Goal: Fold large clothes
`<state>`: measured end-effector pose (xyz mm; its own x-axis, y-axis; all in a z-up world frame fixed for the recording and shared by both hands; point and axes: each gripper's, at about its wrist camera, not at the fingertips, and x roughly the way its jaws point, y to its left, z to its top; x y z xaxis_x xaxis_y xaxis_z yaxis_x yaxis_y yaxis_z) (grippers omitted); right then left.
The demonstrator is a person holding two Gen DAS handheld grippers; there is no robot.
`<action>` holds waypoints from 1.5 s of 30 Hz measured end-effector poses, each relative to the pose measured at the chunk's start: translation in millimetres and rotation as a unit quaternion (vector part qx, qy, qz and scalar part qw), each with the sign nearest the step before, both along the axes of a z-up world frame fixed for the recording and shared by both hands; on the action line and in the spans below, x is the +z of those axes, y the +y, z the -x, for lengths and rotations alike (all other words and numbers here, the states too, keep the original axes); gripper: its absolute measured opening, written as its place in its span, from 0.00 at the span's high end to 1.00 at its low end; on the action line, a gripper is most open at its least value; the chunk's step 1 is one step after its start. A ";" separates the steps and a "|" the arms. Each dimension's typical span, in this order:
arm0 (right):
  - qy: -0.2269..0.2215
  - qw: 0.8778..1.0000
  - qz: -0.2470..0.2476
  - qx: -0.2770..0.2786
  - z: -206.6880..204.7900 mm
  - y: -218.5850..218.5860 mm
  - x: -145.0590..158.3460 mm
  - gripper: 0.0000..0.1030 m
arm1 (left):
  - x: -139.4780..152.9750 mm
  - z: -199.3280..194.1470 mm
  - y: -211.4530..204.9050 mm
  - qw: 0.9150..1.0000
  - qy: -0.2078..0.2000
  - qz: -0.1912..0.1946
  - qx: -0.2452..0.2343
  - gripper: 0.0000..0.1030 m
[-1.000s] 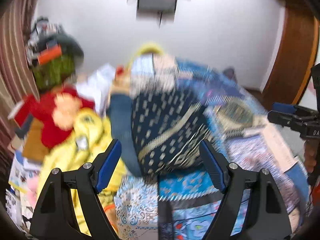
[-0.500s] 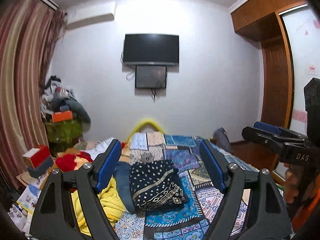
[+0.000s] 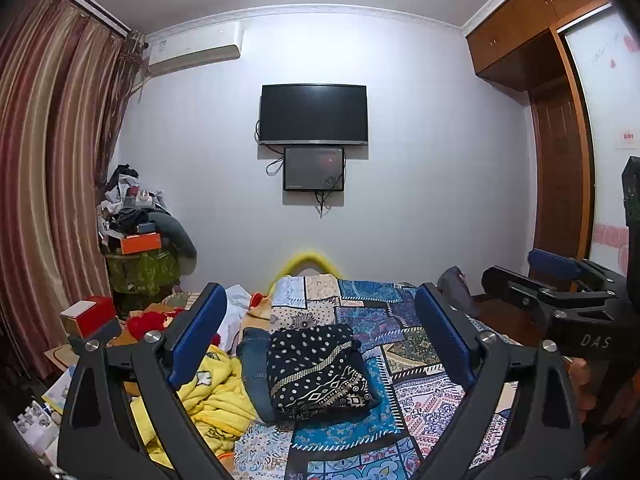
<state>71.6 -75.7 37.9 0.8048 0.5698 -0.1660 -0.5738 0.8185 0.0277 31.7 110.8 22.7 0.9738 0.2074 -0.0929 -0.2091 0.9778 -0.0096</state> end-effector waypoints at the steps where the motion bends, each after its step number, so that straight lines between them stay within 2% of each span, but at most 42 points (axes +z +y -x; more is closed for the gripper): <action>1: -0.002 1.000 0.000 -0.004 0.1 -1.5 -0.9 0.02 | -0.9 -0.2 0.5 1.000 0.000 0.002 0.000 0.03; 11: -0.013 0.999 0.019 -0.026 5.0 1.0 -7.5 0.00 | -7.5 -3.7 7.4 1.000 0.005 0.020 0.001 0.02; 25: -0.012 0.999 0.024 -0.027 1.0 1.7 -10.2 0.00 | -12.8 -10.1 6.3 1.000 0.013 0.016 0.006 0.02; 45: 0.011 0.999 0.014 -0.038 -3.2 2.4 -19.0 0.00 | -17.4 -18.3 12.2 0.999 0.029 0.024 -0.003 0.01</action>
<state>74.8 -73.3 18.8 0.8418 0.5020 -0.1985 -0.5092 0.8605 0.0167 50.0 123.0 5.3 0.9678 0.1950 -0.1592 -0.2045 0.9778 -0.0451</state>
